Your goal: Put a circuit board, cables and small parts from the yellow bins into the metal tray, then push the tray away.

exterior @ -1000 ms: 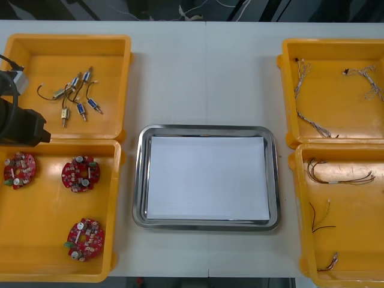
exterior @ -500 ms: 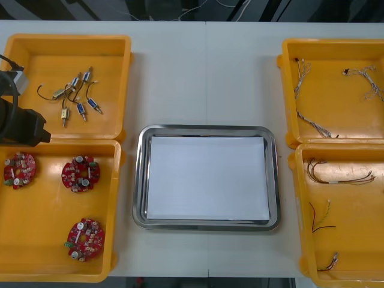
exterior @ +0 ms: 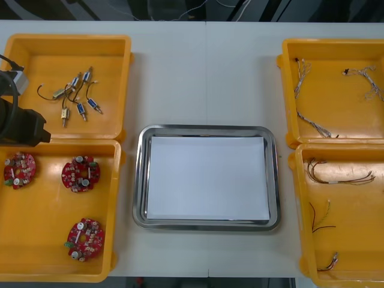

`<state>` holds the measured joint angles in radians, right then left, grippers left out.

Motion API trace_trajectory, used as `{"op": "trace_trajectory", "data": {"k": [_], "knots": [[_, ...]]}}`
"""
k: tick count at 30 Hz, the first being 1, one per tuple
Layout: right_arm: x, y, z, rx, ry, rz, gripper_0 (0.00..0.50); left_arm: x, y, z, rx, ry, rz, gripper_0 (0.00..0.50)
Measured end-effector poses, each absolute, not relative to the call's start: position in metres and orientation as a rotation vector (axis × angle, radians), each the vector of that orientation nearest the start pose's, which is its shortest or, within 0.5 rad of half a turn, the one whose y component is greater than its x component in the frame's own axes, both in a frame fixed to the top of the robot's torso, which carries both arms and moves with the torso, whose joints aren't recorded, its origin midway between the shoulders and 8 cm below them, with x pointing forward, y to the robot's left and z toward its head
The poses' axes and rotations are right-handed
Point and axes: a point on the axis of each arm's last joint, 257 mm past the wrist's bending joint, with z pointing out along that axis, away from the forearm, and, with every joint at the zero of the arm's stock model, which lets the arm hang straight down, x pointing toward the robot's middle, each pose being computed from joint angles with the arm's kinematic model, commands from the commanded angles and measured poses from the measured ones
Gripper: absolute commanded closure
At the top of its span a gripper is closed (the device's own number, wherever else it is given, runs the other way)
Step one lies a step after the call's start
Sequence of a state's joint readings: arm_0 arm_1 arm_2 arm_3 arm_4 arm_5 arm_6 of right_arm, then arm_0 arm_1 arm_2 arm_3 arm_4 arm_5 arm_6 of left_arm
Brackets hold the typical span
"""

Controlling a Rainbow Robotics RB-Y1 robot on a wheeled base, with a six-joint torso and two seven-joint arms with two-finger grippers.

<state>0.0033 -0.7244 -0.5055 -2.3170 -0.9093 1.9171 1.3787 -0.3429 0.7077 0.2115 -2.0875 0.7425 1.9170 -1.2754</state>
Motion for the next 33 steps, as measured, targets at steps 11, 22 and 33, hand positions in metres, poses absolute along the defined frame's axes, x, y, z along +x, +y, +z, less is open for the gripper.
{"op": "trace_trajectory", "data": {"k": [11,22,33], "knots": [[0.3337,-0.3901,-0.1625,-0.005,2.639,-0.001,0.000,0.4210,0.3436,-0.1514,-0.003,2.636,-0.006,0.000],[0.3337,-0.3901,-0.1625,-0.005,2.639,-0.001,0.000,0.4210,0.3436,-0.1514,-0.003,2.636,-0.006,0.000],[0.3337,-0.3901,-0.1625,-0.005,2.639,-0.001,0.000,0.4210,0.3436,-0.1514,-0.003,2.636,-0.006,0.000]]}}
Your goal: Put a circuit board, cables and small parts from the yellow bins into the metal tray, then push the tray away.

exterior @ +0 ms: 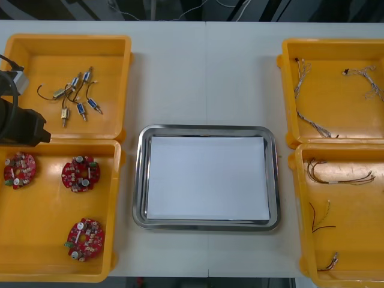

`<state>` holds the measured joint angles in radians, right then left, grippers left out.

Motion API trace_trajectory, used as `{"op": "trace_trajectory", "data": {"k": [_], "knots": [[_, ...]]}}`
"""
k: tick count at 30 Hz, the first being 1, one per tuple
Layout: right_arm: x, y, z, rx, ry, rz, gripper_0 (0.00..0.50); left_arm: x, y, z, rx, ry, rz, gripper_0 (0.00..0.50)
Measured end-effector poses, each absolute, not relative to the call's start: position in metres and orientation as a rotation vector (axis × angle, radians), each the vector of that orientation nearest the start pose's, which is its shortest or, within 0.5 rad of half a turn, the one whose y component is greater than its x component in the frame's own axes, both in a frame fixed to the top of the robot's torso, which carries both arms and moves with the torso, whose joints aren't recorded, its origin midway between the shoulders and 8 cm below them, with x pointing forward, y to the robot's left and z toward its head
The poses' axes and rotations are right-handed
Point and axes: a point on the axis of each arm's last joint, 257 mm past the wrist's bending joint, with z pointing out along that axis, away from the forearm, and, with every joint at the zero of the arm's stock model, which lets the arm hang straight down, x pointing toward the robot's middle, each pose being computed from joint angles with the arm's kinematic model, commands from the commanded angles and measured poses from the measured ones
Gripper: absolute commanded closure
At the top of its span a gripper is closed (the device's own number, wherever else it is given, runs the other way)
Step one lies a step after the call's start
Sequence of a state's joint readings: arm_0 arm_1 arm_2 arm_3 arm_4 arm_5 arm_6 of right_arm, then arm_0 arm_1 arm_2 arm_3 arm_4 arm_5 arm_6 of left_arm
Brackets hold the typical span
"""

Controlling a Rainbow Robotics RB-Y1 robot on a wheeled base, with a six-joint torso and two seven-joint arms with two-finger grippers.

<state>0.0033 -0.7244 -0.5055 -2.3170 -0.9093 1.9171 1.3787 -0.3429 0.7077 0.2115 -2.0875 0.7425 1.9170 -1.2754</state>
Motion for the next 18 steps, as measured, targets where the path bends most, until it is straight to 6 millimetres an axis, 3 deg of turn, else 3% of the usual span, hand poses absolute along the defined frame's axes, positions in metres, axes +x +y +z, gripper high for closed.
{"op": "trace_trajectory", "data": {"k": [18], "knots": [[0.3337,-0.3901,-0.1625,-0.005,2.639,-0.001,0.000,0.4210,0.3436,-0.1514,-0.003,2.636,-0.006,0.000]]}}
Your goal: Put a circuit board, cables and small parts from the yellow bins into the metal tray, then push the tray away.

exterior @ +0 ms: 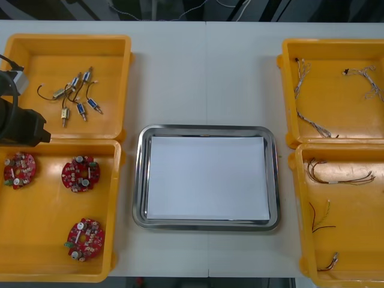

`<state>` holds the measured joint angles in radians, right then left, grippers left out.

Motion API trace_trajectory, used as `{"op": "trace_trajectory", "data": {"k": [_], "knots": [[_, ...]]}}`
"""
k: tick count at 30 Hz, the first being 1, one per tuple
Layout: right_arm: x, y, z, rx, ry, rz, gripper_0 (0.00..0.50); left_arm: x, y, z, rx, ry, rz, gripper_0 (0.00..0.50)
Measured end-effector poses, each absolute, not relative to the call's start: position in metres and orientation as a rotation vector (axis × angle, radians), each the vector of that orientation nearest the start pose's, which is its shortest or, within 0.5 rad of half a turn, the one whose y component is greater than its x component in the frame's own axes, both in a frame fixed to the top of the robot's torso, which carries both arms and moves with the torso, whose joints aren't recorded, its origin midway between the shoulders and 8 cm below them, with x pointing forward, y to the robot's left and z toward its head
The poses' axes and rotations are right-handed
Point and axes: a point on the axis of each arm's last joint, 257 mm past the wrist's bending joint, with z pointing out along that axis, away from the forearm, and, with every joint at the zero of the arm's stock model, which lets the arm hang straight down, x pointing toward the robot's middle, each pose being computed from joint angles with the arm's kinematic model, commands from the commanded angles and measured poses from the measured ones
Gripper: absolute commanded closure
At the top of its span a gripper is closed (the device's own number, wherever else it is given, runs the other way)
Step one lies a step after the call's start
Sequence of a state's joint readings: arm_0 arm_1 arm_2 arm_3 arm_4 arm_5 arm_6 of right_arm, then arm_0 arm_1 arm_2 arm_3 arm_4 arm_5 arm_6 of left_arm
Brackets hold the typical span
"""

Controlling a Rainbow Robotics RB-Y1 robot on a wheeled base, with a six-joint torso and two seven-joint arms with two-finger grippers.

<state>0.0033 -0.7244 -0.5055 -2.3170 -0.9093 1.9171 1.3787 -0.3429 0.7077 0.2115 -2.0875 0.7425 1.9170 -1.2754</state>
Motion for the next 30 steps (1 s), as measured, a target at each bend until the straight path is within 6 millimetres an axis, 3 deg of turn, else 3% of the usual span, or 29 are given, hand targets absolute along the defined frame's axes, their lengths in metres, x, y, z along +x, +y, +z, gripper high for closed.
{"op": "trace_trajectory", "data": {"k": [30], "knots": [[0.3337,-0.3901,-0.1625,-0.005,2.639,-0.001,0.000,0.4210,0.3436,-0.1514,-0.003,2.636,-0.006,0.000]]}}
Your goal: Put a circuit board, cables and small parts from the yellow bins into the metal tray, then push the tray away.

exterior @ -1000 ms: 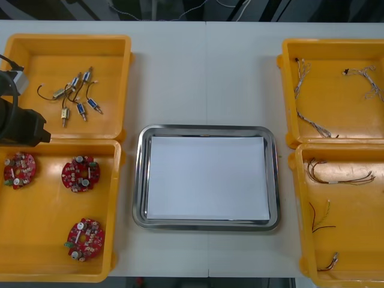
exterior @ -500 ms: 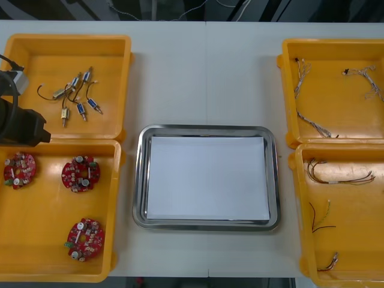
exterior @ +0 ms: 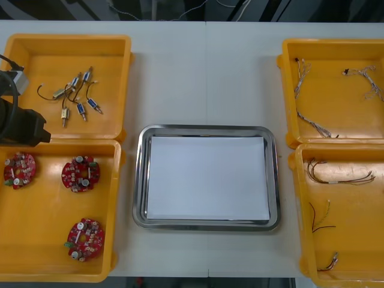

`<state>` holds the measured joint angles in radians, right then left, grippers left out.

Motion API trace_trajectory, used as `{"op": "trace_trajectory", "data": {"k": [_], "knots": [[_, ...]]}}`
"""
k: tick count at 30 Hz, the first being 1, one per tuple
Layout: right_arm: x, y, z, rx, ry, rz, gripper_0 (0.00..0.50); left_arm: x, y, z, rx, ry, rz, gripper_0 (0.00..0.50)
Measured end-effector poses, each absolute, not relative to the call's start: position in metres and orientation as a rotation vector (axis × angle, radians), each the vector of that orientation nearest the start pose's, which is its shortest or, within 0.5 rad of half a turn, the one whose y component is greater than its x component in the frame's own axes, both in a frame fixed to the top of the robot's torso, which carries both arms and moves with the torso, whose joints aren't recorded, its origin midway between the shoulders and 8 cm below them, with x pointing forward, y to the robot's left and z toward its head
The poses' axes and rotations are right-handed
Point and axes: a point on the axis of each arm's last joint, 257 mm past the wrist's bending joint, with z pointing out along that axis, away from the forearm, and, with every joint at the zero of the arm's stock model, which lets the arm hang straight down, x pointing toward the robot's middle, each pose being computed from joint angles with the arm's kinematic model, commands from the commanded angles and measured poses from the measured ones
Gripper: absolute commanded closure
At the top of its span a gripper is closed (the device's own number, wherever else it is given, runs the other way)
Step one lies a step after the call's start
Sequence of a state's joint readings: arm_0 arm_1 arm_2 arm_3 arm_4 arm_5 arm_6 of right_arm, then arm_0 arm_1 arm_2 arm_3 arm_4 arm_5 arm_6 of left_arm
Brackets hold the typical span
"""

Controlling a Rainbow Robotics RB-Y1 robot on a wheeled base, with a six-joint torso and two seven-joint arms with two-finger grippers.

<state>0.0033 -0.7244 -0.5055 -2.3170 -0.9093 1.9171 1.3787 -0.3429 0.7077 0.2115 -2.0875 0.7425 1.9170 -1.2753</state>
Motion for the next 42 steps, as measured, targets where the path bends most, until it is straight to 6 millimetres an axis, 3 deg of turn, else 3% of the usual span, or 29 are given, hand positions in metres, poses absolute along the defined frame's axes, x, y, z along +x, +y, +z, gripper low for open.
{"op": "trace_trajectory", "data": {"k": [24,33,42], "knots": [[0.335,-0.388,-0.167,0.008,2.637,-0.008,0.000,0.417,0.338,-0.158,0.020,2.656,-0.021,0.000],[0.334,-0.378,-0.187,0.033,2.652,-0.030,0.000,0.407,0.322,-0.157,0.106,2.686,-0.107,0.000],[0.330,-0.363,-0.223,0.099,2.668,-0.021,0.000,0.380,0.334,-0.171,0.148,2.747,-0.075,0.000]]}}
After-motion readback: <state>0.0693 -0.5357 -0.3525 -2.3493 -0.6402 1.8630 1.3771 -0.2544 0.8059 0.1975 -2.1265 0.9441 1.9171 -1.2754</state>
